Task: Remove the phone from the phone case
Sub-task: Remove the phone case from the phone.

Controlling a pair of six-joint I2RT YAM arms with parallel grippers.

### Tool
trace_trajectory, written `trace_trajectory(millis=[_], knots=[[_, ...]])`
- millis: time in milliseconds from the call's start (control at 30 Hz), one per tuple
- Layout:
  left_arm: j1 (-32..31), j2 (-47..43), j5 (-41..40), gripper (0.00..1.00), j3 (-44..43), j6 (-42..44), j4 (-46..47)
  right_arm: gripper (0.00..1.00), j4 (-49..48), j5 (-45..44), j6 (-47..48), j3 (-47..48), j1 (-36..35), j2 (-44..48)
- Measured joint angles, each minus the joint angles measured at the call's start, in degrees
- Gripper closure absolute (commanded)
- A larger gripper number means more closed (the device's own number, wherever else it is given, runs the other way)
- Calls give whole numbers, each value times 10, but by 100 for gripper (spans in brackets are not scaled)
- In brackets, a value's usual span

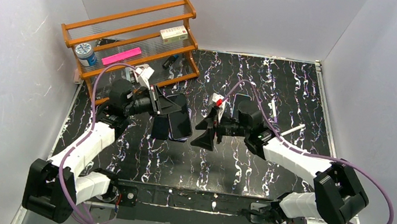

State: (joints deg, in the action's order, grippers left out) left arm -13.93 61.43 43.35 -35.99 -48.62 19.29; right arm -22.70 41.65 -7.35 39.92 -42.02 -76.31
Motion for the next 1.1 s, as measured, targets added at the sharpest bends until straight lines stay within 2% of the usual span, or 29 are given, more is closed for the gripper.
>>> trace_trajectory(millis=[200, 433, 600, 800, 900, 1100], knots=[[0, 0, 40, 100, -2, 14, 0, 26, 6, 61, 29, 36, 0, -17], [0, -6, 76, 100, -2, 14, 17, 43, 20, 114, 47, 69, 0, -48], [0, -11, 93, 100, -2, 9, 30, 60, 32, 144, 59, 77, 0, -57], [0, -12, 110, 100, -2, 7, 46, 89, 43, 166, 62, 85, 2, -65], [0, -13, 116, 100, -2, 7, 54, 98, 55, 182, 66, 87, 3, -66], [5, -11, 118, 100, -2, -30, 60, 99, 66, 186, 107, 94, -6, -66]])
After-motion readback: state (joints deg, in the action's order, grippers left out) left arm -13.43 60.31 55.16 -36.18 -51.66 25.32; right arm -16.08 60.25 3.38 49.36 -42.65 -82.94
